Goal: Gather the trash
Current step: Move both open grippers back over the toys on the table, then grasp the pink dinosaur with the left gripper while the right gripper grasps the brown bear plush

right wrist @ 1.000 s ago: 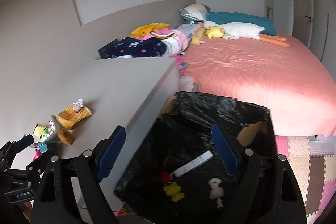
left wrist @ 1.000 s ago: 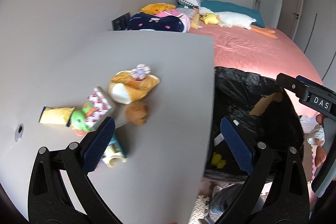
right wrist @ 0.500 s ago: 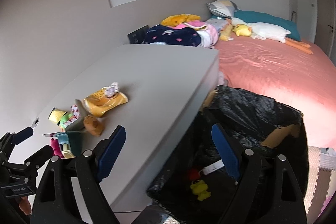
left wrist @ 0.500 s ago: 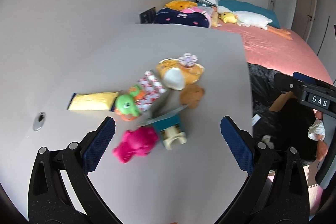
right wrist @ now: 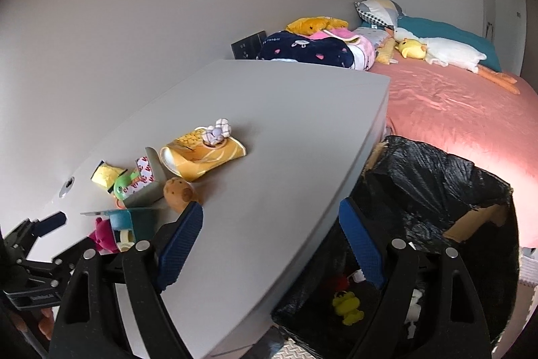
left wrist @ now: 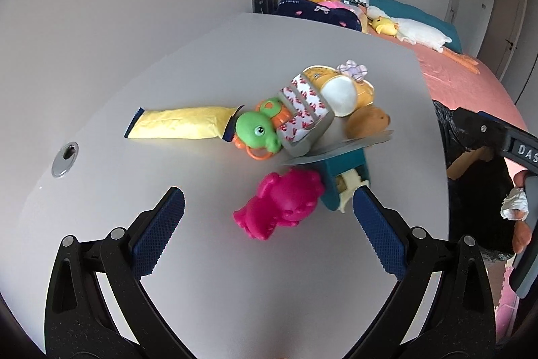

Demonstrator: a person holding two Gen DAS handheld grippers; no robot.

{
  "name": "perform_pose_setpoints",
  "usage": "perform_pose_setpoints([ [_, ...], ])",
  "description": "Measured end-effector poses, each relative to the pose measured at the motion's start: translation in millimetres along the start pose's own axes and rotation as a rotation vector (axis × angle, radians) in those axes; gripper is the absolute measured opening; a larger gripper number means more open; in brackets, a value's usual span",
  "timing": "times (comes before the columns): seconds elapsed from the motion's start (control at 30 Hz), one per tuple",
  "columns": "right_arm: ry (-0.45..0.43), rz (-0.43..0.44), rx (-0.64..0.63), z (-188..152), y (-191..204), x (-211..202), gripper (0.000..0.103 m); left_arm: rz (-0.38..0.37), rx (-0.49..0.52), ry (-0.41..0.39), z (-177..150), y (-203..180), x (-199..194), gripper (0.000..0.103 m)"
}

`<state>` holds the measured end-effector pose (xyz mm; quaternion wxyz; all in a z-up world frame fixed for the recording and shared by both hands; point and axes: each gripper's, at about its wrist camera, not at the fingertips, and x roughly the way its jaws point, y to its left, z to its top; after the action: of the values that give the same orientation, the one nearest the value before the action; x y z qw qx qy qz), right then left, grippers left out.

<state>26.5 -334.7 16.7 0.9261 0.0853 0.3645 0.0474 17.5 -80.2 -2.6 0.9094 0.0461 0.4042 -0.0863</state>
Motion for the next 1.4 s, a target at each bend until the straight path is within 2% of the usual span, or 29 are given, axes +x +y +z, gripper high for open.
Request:
perform_pose_setpoints([
  [0.2, -0.006, 0.026, 0.002, 3, 7, 6, 0.079, -0.008, -0.011, 0.035, 0, 8, 20, 0.083],
  [0.3, 0.001, 0.039, -0.012, 2, 14, 11, 0.078, -0.037, -0.025, 0.043, 1, 12, 26, 0.081],
  [0.53, 0.031, 0.060, -0.050, 2, 36, 30, 0.076, -0.046, -0.009, 0.061, 2, 11, 36, 0.070],
  [0.57, 0.034, 0.063, -0.053, 3, 39, 32, 0.074, -0.046, -0.007, 0.068, 2, 12, 38, 0.067],
  [0.67, 0.049, 0.080, -0.061, 4, 50, 42, 0.071, -0.055, -0.017, 0.092, -1, 17, 43, 0.048],
  [0.7, 0.058, 0.087, -0.063, 4, 51, 45, 0.069, -0.054, -0.024, 0.100, -1, 20, 45, 0.046],
  [0.83, 0.085, 0.107, -0.081, 4, 64, 58, 0.065, -0.066, -0.052, 0.102, -3, 25, 44, 0.045],
  [1.23, 0.142, 0.115, -0.143, 6, 86, 86, 0.040, -0.056, -0.070, 0.063, -8, 32, 41, 0.045],
  [1.4, 0.134, 0.107, -0.157, 3, 88, 87, 0.038, -0.077, -0.128, 0.052, -10, 40, 39, 0.040],
])
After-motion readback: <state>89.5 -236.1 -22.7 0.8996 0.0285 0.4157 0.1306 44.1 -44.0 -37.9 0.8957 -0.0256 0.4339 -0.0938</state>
